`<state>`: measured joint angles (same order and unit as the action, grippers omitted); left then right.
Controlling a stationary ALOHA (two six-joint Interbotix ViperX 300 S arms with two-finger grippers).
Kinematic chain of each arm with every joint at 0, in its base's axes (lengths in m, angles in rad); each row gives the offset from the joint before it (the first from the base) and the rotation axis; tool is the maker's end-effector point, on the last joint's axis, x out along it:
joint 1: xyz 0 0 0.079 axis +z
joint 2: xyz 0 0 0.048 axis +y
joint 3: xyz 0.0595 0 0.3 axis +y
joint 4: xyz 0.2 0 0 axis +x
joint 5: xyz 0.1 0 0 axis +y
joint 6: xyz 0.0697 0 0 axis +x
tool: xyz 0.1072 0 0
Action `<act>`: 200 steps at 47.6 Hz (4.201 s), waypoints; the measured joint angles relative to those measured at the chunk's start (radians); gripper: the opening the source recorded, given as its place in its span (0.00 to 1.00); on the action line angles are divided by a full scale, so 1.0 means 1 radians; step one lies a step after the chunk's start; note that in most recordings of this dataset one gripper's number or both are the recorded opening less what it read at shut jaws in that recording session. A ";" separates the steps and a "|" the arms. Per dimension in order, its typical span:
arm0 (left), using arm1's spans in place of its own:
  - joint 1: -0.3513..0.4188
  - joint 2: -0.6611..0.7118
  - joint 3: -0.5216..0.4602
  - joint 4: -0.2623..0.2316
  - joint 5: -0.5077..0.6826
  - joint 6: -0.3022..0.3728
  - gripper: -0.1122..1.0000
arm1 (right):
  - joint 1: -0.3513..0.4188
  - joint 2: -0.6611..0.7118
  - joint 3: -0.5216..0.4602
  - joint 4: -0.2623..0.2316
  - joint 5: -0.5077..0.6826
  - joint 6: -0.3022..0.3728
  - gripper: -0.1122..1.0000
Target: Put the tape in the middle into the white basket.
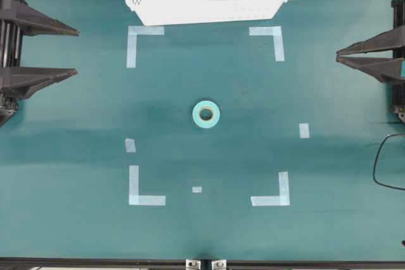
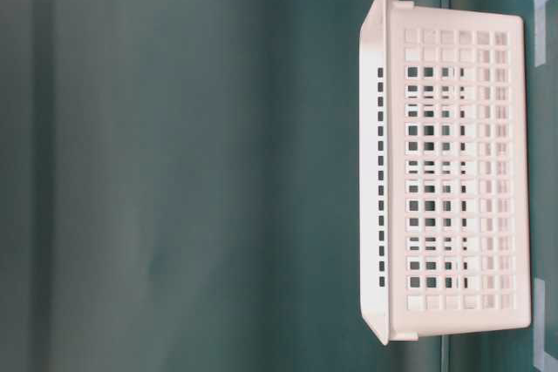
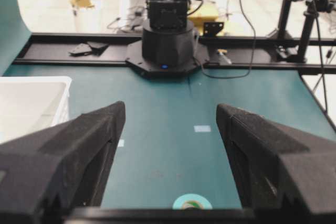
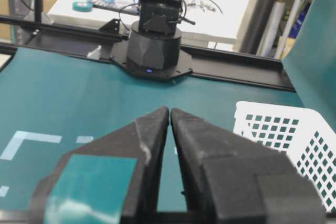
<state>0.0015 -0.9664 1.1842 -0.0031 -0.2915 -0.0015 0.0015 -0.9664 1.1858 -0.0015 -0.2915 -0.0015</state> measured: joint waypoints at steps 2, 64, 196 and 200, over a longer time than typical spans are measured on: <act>0.000 -0.002 0.002 -0.006 0.002 0.006 0.30 | -0.002 0.000 0.000 -0.002 0.000 0.005 0.29; -0.003 -0.299 0.227 -0.026 0.305 0.011 0.00 | -0.052 0.224 0.040 -0.002 -0.167 0.074 0.99; -0.003 -0.454 0.373 -0.025 0.344 0.009 0.00 | 0.069 1.106 -0.276 -0.002 -0.434 0.218 0.99; -0.003 -0.454 0.373 -0.026 0.344 0.009 0.00 | 0.069 1.123 -0.284 -0.002 -0.434 0.225 0.99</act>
<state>-0.0015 -1.4205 1.5570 -0.0291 0.0522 0.0077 0.0706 0.1565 0.9020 -0.0031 -0.7256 0.2240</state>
